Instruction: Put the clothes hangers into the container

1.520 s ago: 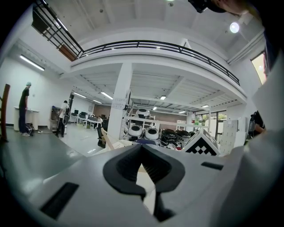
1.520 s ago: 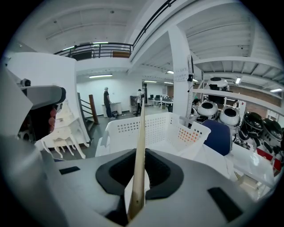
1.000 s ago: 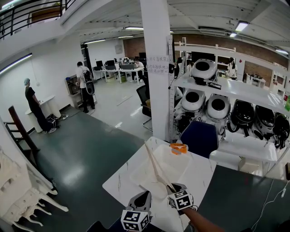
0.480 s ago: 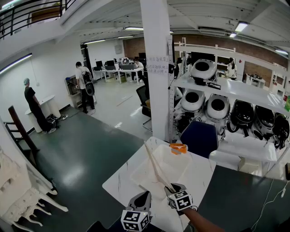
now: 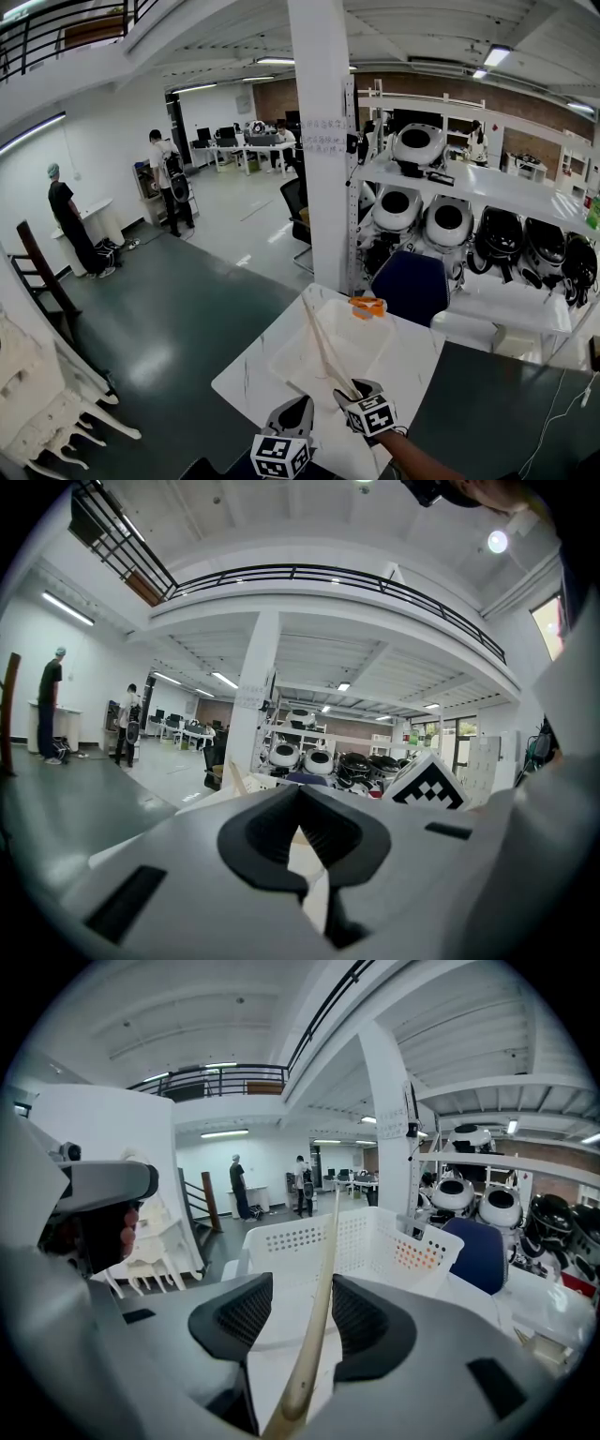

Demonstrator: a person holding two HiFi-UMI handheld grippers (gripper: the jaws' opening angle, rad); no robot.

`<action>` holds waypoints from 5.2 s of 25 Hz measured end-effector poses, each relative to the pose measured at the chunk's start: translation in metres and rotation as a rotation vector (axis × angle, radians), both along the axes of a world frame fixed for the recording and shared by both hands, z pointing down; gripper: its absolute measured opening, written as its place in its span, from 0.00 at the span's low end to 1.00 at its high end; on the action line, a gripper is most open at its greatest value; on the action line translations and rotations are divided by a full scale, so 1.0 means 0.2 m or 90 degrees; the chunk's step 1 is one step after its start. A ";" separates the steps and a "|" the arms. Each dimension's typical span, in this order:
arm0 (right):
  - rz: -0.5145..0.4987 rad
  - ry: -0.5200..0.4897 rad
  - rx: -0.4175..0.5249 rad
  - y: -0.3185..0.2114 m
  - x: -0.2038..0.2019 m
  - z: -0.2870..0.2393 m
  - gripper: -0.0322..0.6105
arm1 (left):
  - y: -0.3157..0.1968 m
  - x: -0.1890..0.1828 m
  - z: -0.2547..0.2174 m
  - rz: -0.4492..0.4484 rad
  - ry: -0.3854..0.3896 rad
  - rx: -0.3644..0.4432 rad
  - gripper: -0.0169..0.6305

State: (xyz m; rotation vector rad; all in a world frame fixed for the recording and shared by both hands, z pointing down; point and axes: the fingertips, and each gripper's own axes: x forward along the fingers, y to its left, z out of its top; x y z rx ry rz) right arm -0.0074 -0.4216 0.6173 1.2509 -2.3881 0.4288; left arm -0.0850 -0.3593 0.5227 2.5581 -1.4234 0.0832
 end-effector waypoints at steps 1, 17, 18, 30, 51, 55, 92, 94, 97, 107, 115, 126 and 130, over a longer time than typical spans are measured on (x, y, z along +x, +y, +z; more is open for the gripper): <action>0.000 -0.003 0.000 0.00 0.00 0.00 0.35 | 0.00 0.00 0.00 0.000 0.000 0.000 0.03; 0.013 -0.036 0.008 0.09 0.04 -0.05 0.37 | 0.08 0.06 0.01 0.014 -0.001 0.000 0.03; 0.013 -0.041 0.008 0.09 0.04 -0.06 0.37 | 0.09 0.06 0.01 0.015 -0.001 0.000 0.03; 0.022 -0.055 0.007 0.11 0.08 -0.06 0.36 | 0.10 0.09 0.02 0.022 -0.003 0.001 0.03; 0.001 -0.060 0.071 0.16 0.29 -0.28 0.22 | 0.03 0.28 -0.11 0.022 -0.025 0.029 0.03; -0.016 -0.064 0.093 0.19 0.34 -0.36 0.16 | 0.02 0.38 -0.13 0.029 -0.028 0.031 0.03; 0.019 -0.142 0.206 0.35 0.47 -0.70 0.08 | 0.18 0.52 -0.36 0.077 0.014 0.075 0.03; 0.019 -0.143 0.206 0.39 0.45 -0.70 0.08 | 0.22 0.51 -0.36 0.079 0.014 0.076 0.03; 0.020 -0.142 0.209 0.46 0.41 -0.71 0.08 | 0.28 0.47 -0.36 0.082 0.015 0.077 0.03; 0.025 -0.140 0.225 0.73 0.30 -0.77 0.08 | 0.53 0.37 -0.40 0.095 0.022 0.088 0.03; 0.034 -0.144 0.244 0.94 0.27 -0.81 0.08 | 0.74 0.33 -0.40 0.106 0.021 0.098 0.03; 0.044 -0.139 0.245 1.23 0.24 -0.81 0.08 | 1.02 0.28 -0.39 0.118 0.036 0.095 0.03; 0.046 -0.134 0.248 1.31 0.21 -0.81 0.08 | 1.09 0.25 -0.37 0.119 0.034 0.092 0.03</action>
